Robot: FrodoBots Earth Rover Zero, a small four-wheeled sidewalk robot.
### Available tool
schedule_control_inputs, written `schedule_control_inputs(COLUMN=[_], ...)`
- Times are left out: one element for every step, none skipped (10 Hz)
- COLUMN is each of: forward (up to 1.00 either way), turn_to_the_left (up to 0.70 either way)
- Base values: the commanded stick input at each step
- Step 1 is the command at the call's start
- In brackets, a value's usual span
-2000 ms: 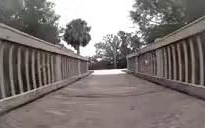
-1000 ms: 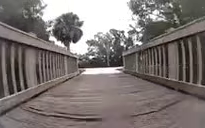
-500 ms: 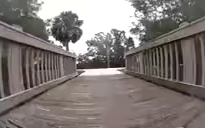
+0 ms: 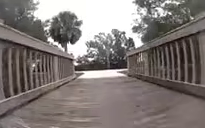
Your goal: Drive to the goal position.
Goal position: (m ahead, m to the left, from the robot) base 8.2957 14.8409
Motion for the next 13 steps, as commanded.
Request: schedule_control_inputs(forward=[0.7,0.7,0.7,0.7,0.7,0.7,0.7,0.7,0.7,0.7,0.7,0.7,0.7], turn_to_the_left=[0.0,0.0,0.0,0.0,0.0,0.0,0.0,0.0,0.0,0.0,0.0,0.0,0.0])
